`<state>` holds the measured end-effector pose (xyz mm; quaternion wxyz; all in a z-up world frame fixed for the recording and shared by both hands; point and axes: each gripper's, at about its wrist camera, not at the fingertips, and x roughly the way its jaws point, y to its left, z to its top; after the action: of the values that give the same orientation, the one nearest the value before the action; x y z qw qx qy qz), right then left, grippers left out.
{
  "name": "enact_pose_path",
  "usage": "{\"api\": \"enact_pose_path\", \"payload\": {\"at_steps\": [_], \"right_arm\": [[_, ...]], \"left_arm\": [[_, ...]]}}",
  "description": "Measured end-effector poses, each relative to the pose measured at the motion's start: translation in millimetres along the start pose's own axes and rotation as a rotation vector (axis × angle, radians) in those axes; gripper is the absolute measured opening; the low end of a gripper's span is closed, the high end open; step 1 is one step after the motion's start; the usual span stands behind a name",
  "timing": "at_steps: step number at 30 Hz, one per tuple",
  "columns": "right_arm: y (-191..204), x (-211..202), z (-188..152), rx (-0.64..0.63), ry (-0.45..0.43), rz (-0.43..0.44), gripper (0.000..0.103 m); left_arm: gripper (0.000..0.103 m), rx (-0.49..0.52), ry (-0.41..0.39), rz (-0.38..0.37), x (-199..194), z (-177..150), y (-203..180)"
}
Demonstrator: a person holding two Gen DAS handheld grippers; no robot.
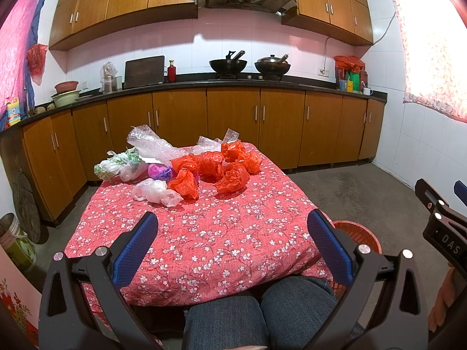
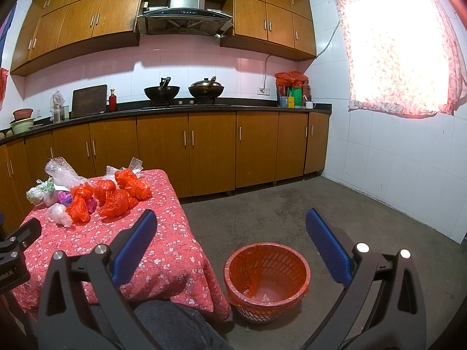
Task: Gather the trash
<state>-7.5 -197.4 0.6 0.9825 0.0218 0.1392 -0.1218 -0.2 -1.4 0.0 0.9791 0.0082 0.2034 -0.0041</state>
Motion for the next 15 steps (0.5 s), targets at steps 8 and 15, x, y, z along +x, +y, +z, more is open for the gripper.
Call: {"api": "enact_pose_path", "payload": {"at_steps": [8, 15], "right_arm": [[-0.6, -0.3, 0.2, 0.000, 0.000, 0.000, 0.099], [-1.5, -0.6, 0.2, 0.000, 0.000, 0.000, 0.099]], "left_arm": [[0.101, -0.004, 0.003, 0.002, 0.5, 0.1, 1.7], [0.101, -0.004, 0.002, 0.001, 0.4, 0.1, 1.7]]}}
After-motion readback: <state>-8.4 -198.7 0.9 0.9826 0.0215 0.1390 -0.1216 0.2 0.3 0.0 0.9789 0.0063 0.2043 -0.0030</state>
